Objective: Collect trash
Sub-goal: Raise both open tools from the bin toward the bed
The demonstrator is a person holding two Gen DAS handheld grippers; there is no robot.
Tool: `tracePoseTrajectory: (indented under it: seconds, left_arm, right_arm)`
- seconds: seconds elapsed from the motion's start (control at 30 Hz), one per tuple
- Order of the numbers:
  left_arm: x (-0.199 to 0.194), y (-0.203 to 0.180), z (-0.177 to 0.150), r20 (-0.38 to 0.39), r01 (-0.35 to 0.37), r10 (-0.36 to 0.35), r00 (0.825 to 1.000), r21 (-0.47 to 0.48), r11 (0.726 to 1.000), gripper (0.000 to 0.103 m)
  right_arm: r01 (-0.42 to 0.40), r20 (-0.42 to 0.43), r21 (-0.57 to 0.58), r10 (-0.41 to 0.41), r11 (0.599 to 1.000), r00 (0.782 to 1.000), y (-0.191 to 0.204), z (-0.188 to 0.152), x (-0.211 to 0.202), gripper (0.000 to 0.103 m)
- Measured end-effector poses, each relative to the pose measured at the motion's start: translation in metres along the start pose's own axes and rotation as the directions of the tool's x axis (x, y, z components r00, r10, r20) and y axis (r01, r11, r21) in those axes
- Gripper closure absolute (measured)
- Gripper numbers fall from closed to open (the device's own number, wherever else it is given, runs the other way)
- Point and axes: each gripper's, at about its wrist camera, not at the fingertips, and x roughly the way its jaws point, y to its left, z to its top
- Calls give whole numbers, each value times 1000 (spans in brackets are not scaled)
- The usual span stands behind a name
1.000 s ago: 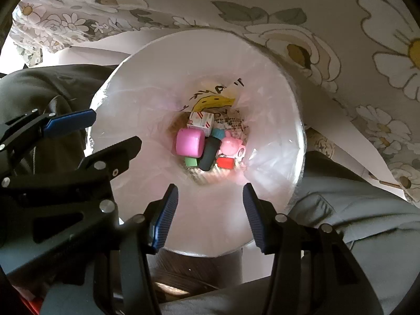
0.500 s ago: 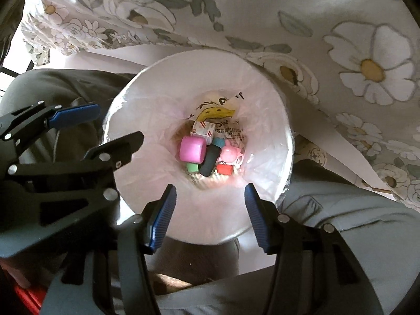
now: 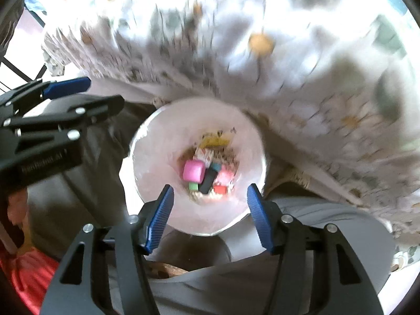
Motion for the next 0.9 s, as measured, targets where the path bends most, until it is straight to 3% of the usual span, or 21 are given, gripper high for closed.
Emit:
tracePoseTrajectory:
  seconds: [0.4,0.73,0.9]
  left_arm:
    - [-81,19,64,176,-40,36,984,20,999,29]
    - [-139,40,133,318,-105,88,944,35,994,24]
    - [-150,53,176,350,-126,105,931,38,991,24]
  right_arm:
    - [27,217,-36,-18,999,976,-6,37,-111,35]
    - [62,367,-75,-30,995,930,-10,75,-184,30]
    - [56,413,-61,-26,997,910,-24,107,-204,28]
